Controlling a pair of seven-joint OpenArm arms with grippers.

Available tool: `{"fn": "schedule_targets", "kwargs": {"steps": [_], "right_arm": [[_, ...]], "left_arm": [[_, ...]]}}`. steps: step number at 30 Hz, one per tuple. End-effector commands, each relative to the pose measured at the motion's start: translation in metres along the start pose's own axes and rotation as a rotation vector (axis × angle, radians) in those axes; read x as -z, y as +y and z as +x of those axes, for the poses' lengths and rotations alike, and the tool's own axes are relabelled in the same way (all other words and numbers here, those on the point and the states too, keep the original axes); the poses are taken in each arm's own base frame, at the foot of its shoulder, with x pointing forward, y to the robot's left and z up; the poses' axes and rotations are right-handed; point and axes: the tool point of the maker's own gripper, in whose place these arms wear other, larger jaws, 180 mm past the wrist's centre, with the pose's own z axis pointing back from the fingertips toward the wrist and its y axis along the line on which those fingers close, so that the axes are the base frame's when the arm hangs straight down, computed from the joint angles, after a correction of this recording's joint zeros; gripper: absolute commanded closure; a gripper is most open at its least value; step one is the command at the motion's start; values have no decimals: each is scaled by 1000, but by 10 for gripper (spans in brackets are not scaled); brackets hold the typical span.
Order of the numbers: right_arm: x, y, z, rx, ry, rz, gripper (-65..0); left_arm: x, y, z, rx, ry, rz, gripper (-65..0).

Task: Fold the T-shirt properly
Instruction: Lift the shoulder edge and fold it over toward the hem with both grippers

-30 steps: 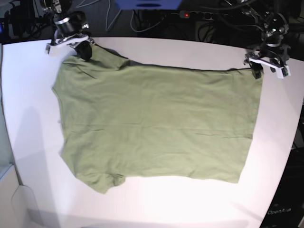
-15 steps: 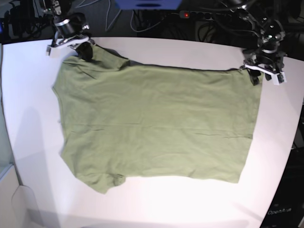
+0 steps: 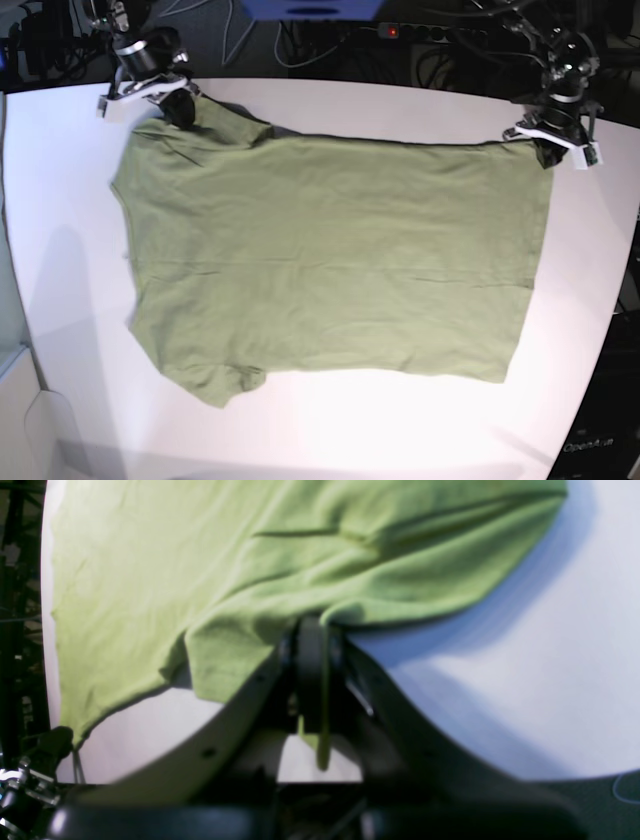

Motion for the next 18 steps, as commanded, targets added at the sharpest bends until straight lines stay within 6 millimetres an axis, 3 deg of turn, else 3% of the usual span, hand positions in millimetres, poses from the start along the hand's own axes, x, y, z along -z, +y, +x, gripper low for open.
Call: {"fn": "schedule_targets", "kwargs": {"steps": [1,4,11,18], "right_arm": [[-2,3,8,-2,-22,10,-4],[1,5,16,-45,-33,18,-6],[0,19,33,-100,-75,49,-7],[11,36,60,-138,-123,94,-7]], "left_arm": [[-3,-2,-32,28,151,-2,-41],[-2,-1,-33,32,200,1,-29],[-5,0,2,84,202,38,-29],[-2,-21,18,166,248,2,-29]]}}
